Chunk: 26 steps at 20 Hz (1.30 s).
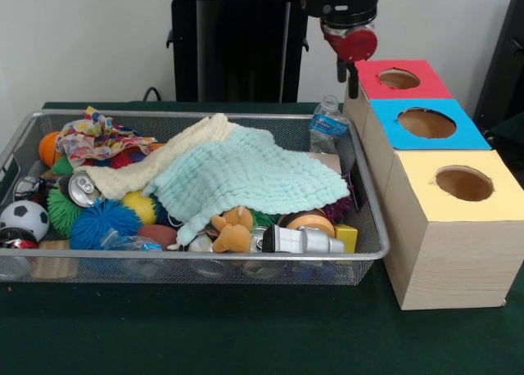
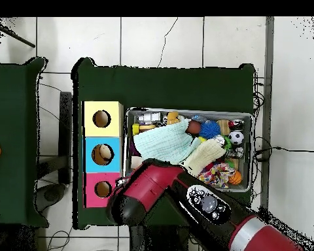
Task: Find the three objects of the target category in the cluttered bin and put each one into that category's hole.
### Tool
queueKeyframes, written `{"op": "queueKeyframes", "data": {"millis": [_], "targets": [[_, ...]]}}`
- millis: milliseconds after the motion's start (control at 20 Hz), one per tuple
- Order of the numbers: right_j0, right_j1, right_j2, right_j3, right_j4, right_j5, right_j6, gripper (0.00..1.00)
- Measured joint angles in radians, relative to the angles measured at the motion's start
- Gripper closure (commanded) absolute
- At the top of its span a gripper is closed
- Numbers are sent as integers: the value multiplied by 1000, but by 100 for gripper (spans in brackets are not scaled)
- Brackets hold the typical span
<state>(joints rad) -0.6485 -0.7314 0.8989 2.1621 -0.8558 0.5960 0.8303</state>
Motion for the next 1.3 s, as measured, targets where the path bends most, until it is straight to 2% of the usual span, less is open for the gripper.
{"op": "queueKeyframes", "data": {"millis": [850,1000,1300], "targets": [[11,-20,7,8,5,0,0,0],[11,-35,9,8,34,8,0,0],[17,-90,30,6,146,39,0,0]]}}
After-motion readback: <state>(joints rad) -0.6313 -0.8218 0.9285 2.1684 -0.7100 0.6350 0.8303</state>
